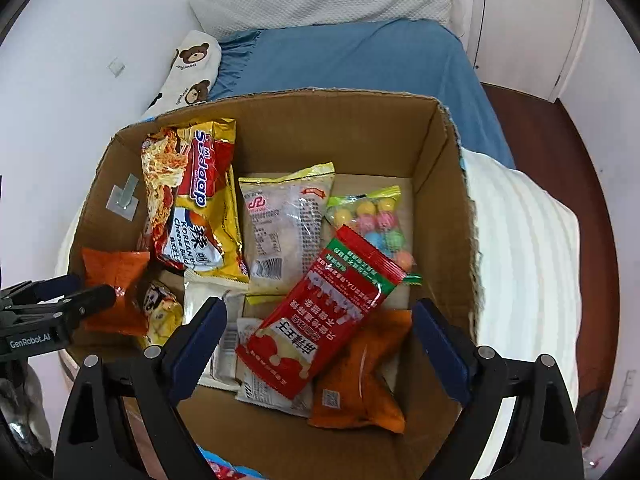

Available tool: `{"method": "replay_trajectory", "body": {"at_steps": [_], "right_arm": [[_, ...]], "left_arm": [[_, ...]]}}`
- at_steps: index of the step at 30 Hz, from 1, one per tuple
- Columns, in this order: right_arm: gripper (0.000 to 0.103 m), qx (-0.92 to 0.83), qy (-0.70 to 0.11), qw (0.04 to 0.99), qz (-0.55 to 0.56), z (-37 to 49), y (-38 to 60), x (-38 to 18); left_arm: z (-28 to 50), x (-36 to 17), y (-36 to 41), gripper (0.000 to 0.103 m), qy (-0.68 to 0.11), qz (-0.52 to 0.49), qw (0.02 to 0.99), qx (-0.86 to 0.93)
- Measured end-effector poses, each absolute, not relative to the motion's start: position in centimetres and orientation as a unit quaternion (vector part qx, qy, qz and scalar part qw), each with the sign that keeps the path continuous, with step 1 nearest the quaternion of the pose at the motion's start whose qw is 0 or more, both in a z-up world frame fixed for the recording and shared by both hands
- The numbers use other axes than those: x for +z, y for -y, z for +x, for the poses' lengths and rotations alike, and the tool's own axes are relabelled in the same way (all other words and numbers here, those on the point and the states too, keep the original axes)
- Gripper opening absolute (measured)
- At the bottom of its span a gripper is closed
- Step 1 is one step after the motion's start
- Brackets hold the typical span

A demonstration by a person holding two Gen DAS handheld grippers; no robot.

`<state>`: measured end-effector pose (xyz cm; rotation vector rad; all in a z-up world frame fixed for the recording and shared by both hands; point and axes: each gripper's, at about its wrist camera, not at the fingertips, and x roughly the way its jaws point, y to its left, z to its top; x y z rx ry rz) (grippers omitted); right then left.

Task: Organize snacks
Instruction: 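Carry both packets into the box and open both tools, then move both tools down toward the small red triangle packet on the rug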

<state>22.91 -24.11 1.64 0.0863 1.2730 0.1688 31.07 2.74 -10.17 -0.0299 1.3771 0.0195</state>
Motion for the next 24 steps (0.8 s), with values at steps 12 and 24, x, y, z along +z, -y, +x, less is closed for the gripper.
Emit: {"method": "replay_trajectory", "body": {"at_steps": [12,24], "right_arm": [[0.098,0.059,-0.544,0.836,0.036,16.7,25.1,6.0],[0.100,0.063,-0.497,0.863,0.062,8.6,25.8,10.2]], "left_arm": [[24.4,-5.2,-0.1,0.087,-0.559,-0.006,0.829,0.009],[16.9,-0.5,2.5,0.087,-0.495,0.024,0.868,0.007]]}}
